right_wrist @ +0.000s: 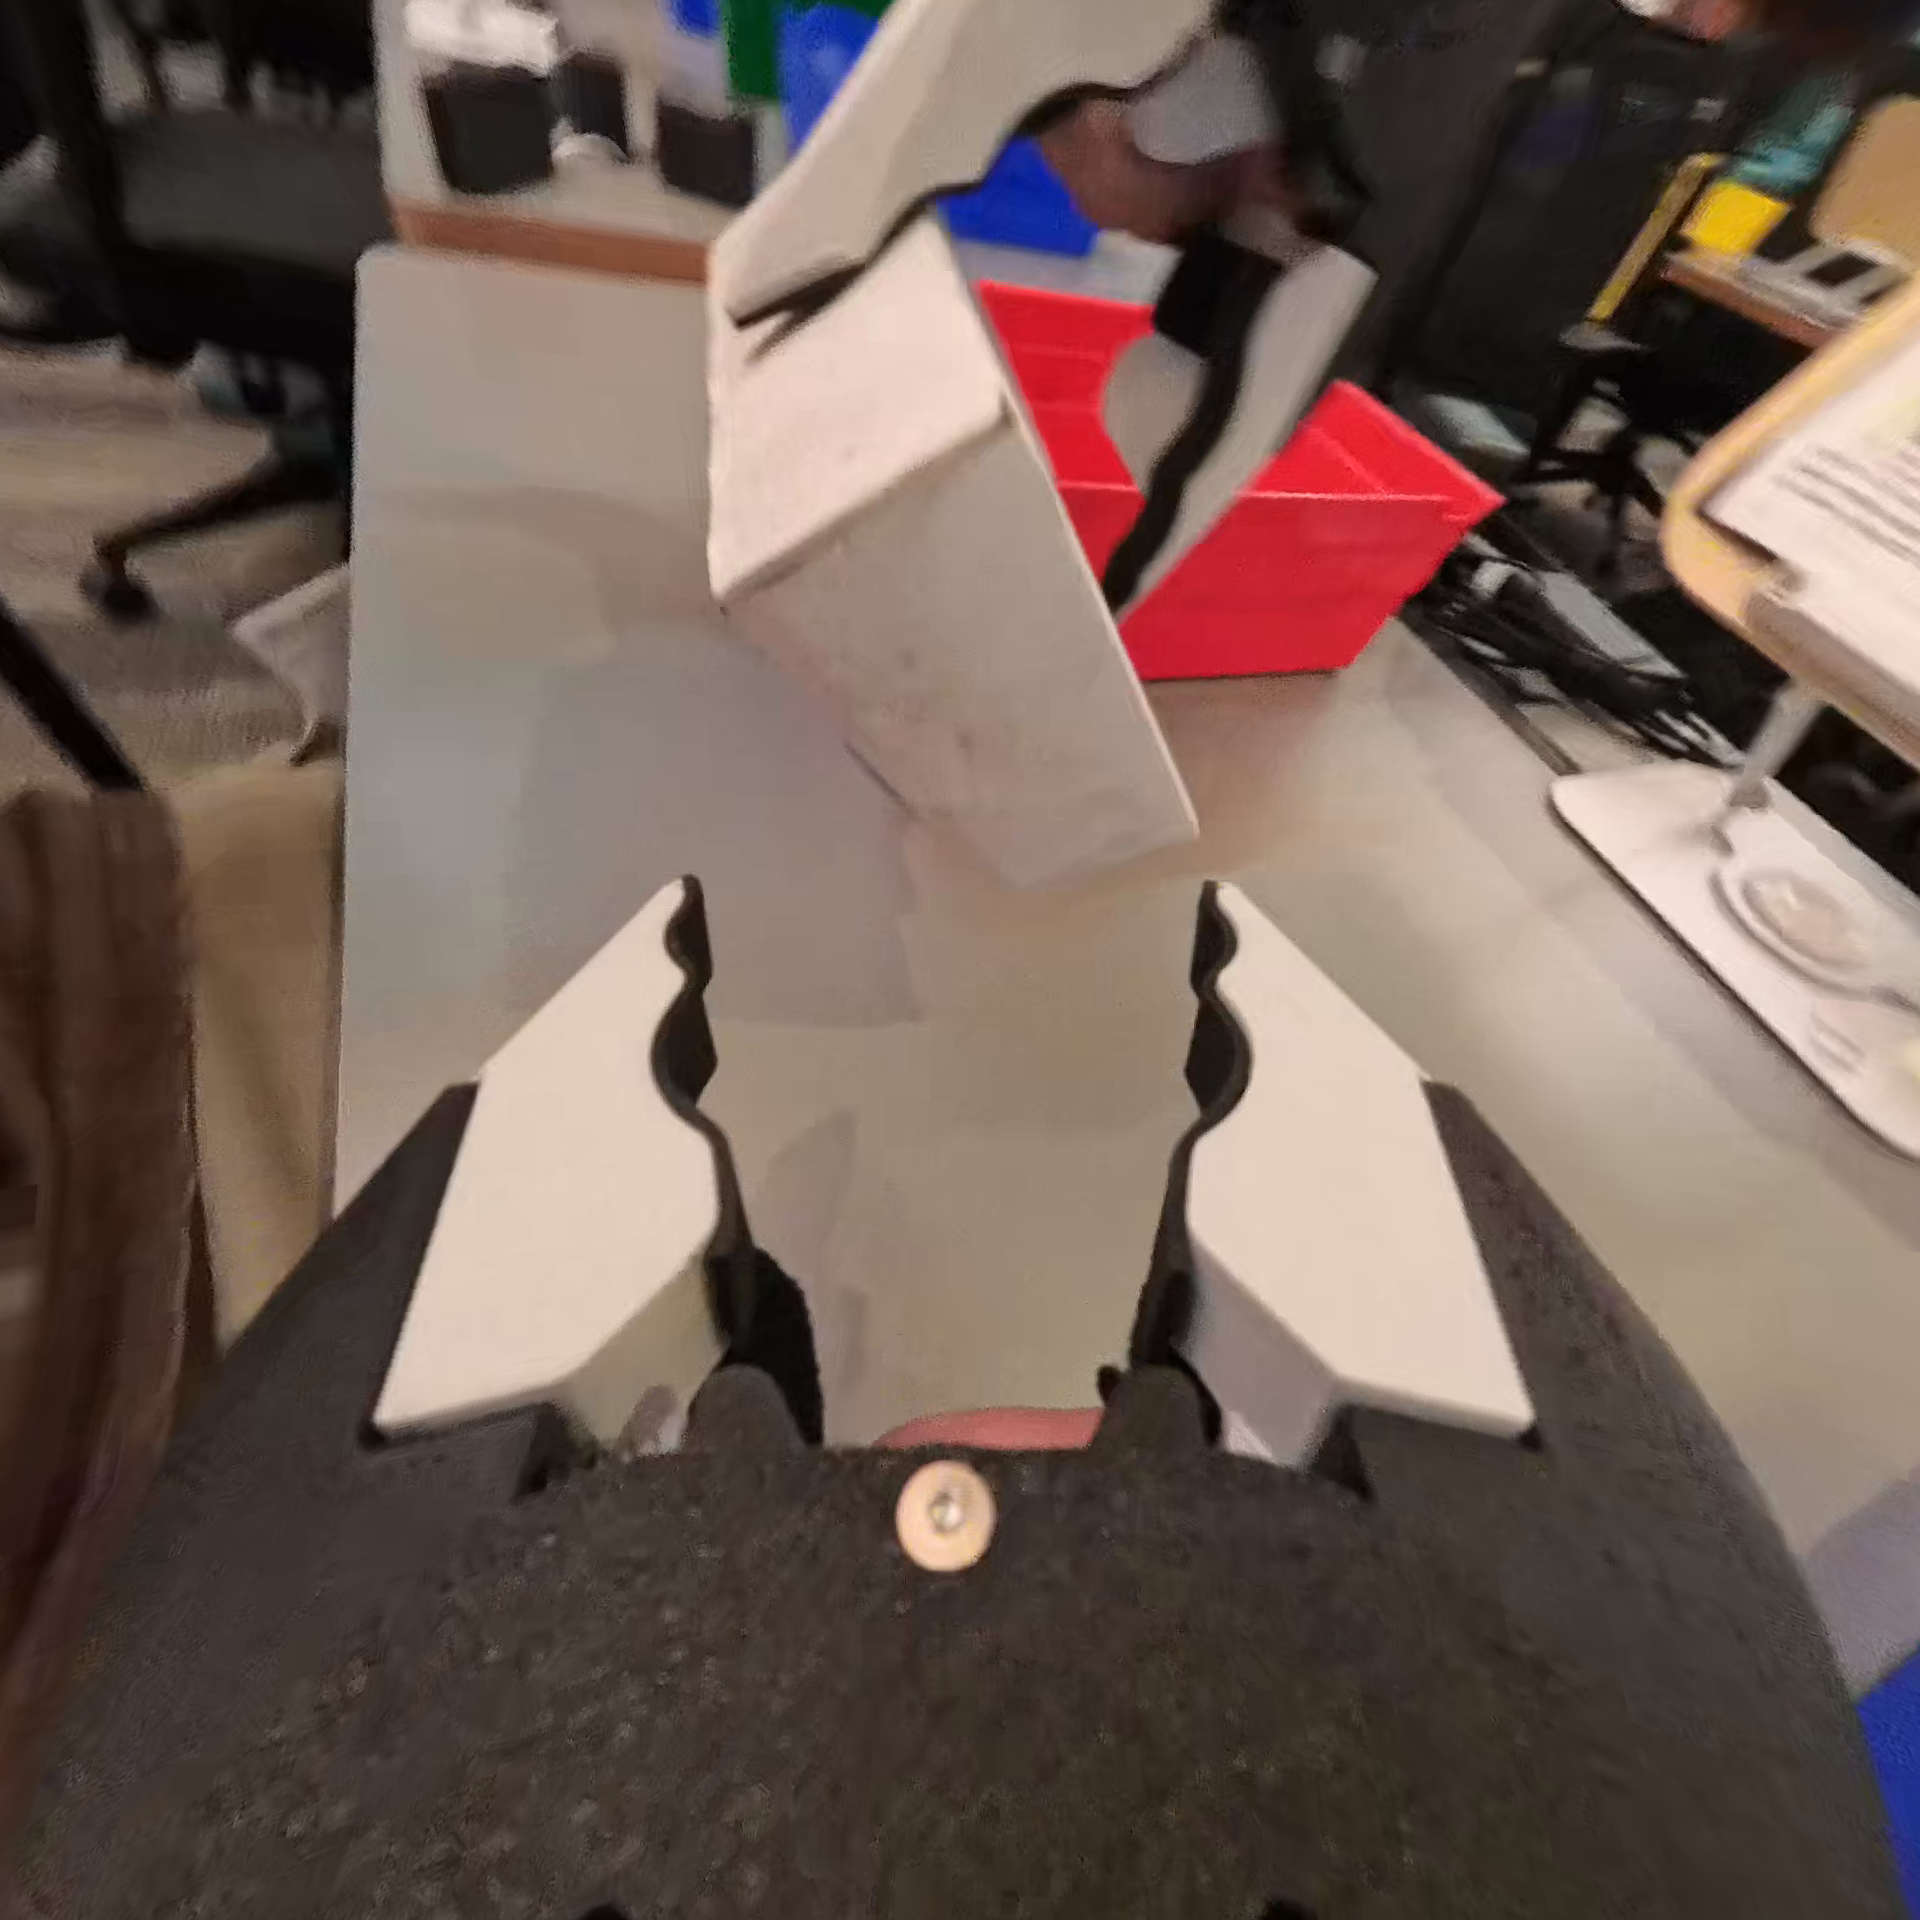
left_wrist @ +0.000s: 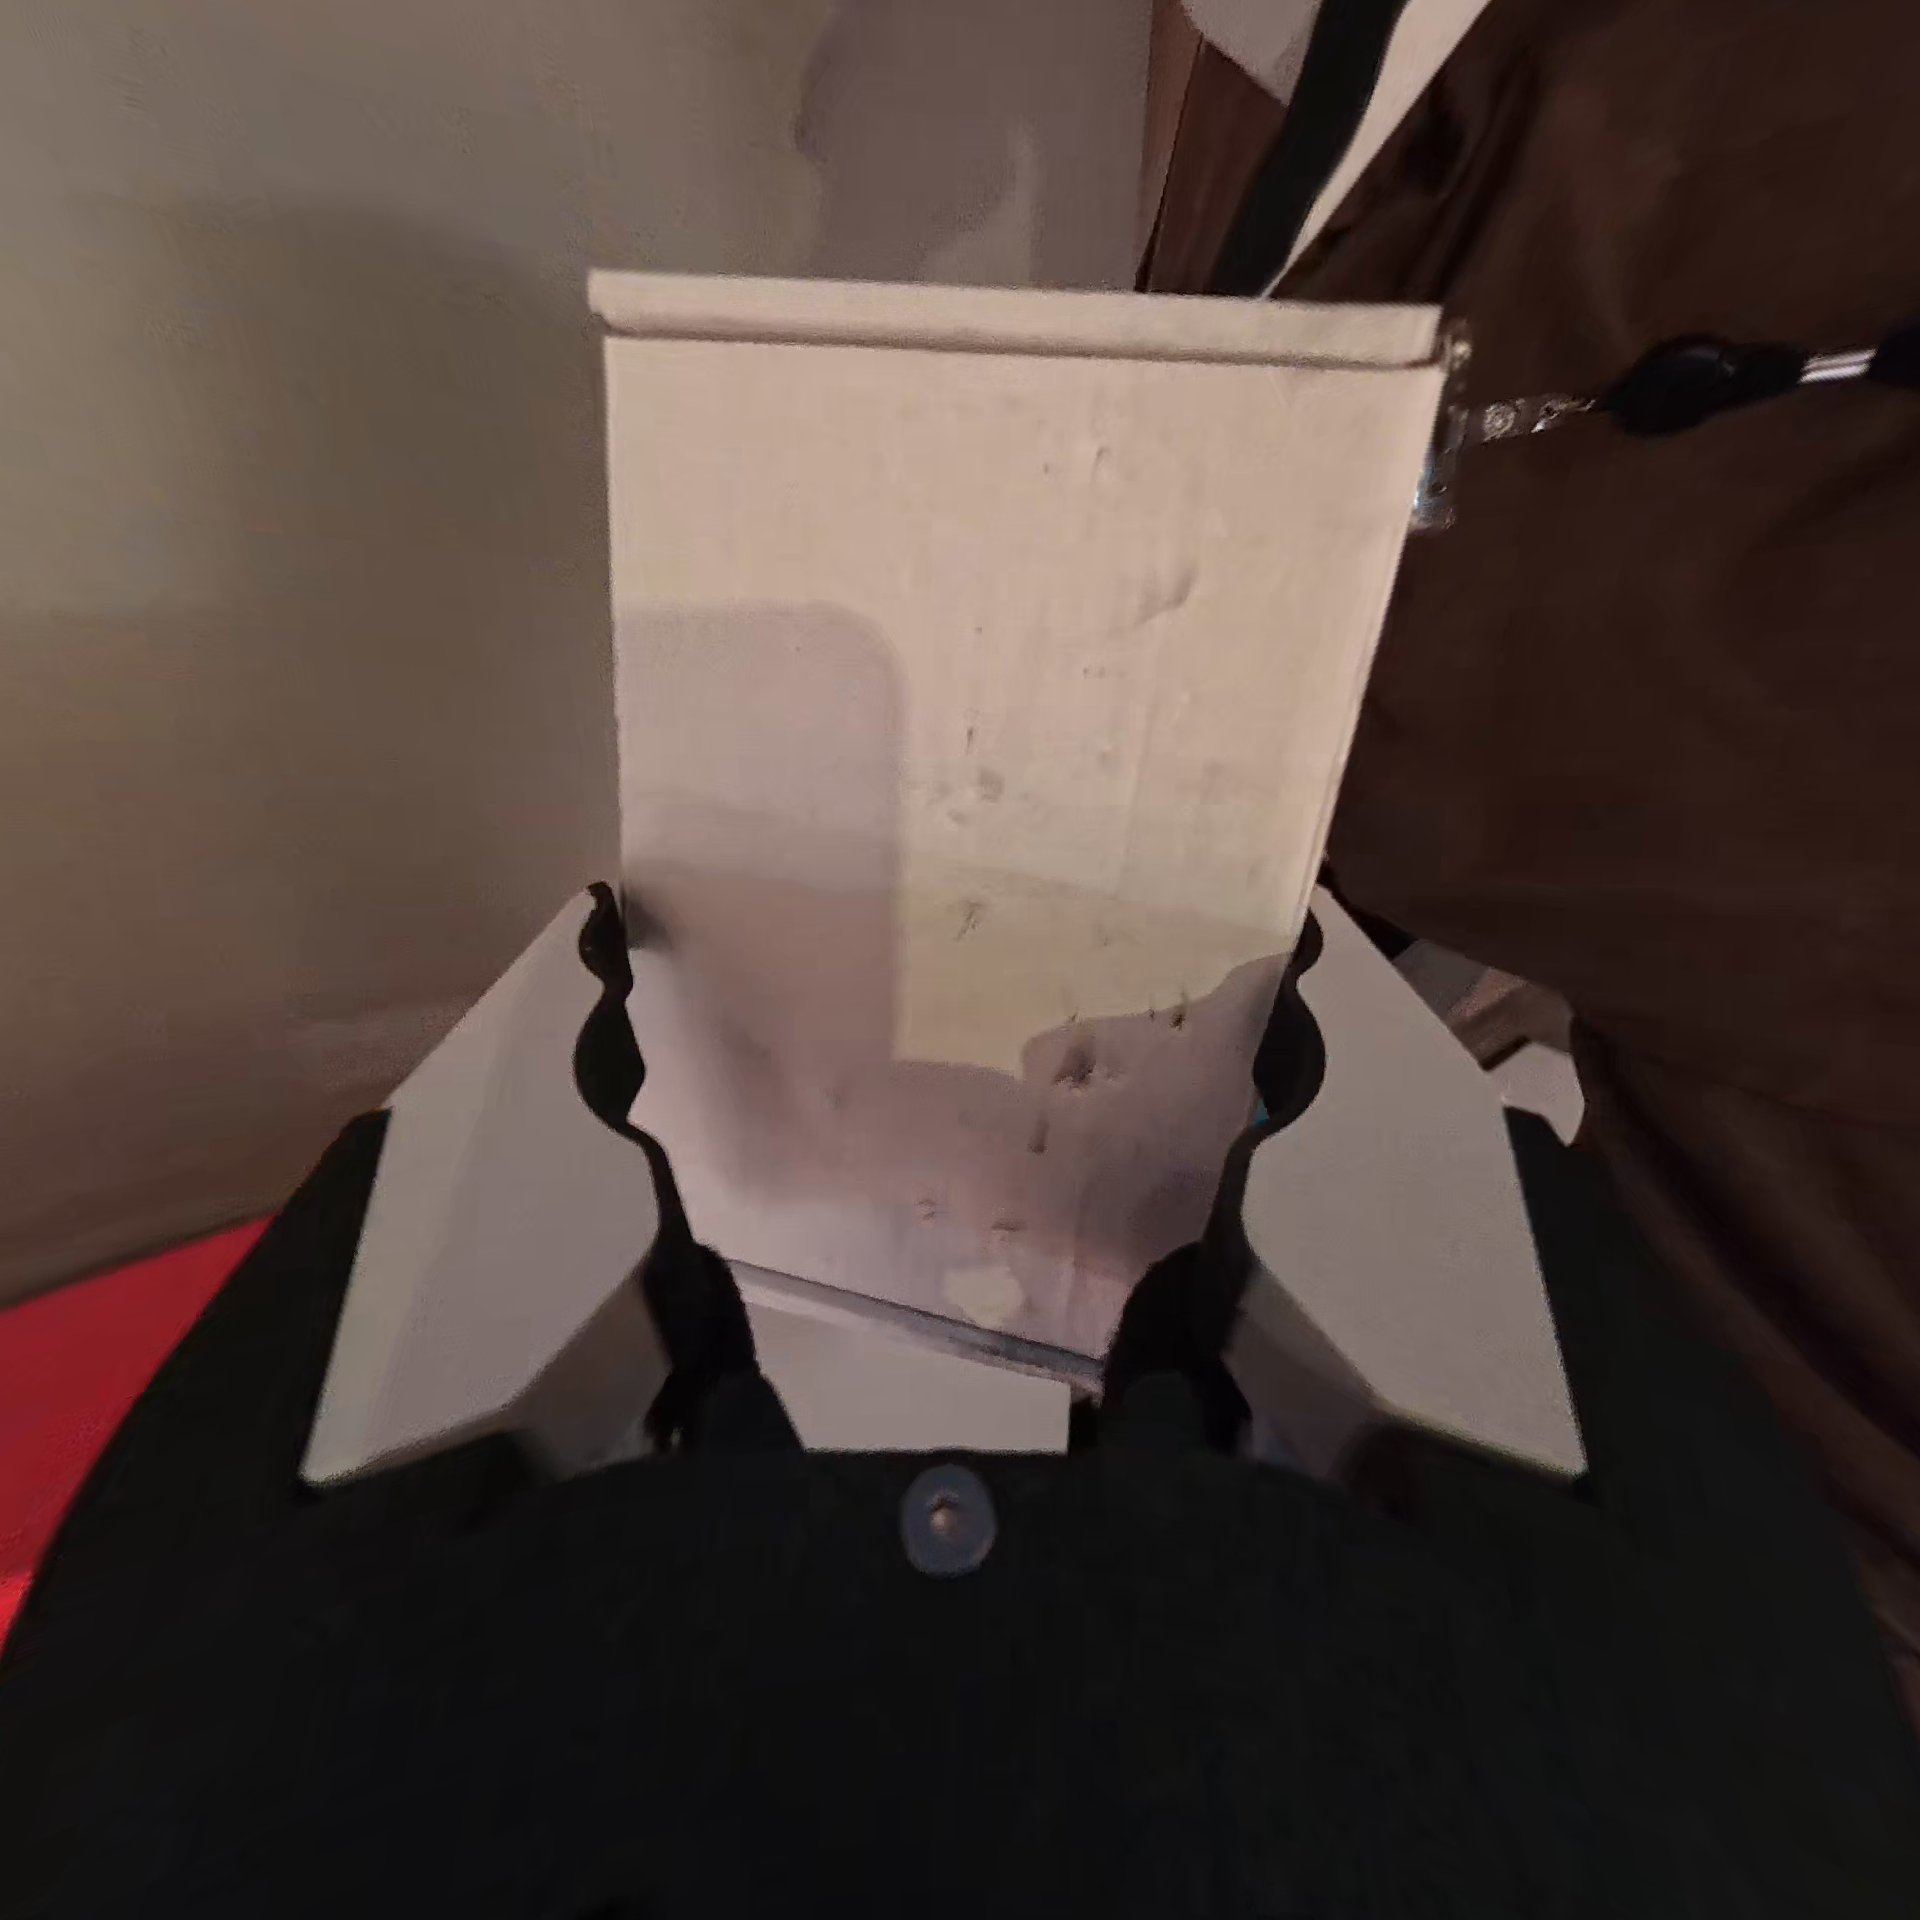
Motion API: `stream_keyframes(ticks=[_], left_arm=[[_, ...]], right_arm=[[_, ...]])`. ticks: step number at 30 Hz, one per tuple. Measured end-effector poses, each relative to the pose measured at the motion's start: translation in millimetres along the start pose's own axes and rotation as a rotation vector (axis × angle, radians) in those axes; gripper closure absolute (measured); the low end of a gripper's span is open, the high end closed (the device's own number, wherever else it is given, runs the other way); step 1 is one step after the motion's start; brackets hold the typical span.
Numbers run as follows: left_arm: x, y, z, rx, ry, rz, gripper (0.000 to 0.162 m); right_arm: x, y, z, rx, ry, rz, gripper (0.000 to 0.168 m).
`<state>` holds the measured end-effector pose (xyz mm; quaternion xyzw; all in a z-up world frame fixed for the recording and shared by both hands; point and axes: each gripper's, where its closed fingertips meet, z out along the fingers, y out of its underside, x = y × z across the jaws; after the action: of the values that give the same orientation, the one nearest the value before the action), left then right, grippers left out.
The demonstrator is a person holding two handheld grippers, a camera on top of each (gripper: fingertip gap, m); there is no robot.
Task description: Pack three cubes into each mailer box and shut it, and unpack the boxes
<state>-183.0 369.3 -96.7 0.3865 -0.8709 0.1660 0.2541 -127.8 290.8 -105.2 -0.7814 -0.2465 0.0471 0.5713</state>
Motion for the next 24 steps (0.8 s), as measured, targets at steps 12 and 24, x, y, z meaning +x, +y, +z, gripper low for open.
stream_keyframes(ticks=[12, 24], left_arm=[[2, -62, 32, 0.108, 0.159, -0.034, 0.046], [-27, -83, 24, 1.011, -0.355, -0.009, 0.024]], right_arm=[[11, 21, 3, 0.007, 0.023, -0.078, 0.095], [32, 82, -27, -0.12, -0.161, 0.383, 0.096]])
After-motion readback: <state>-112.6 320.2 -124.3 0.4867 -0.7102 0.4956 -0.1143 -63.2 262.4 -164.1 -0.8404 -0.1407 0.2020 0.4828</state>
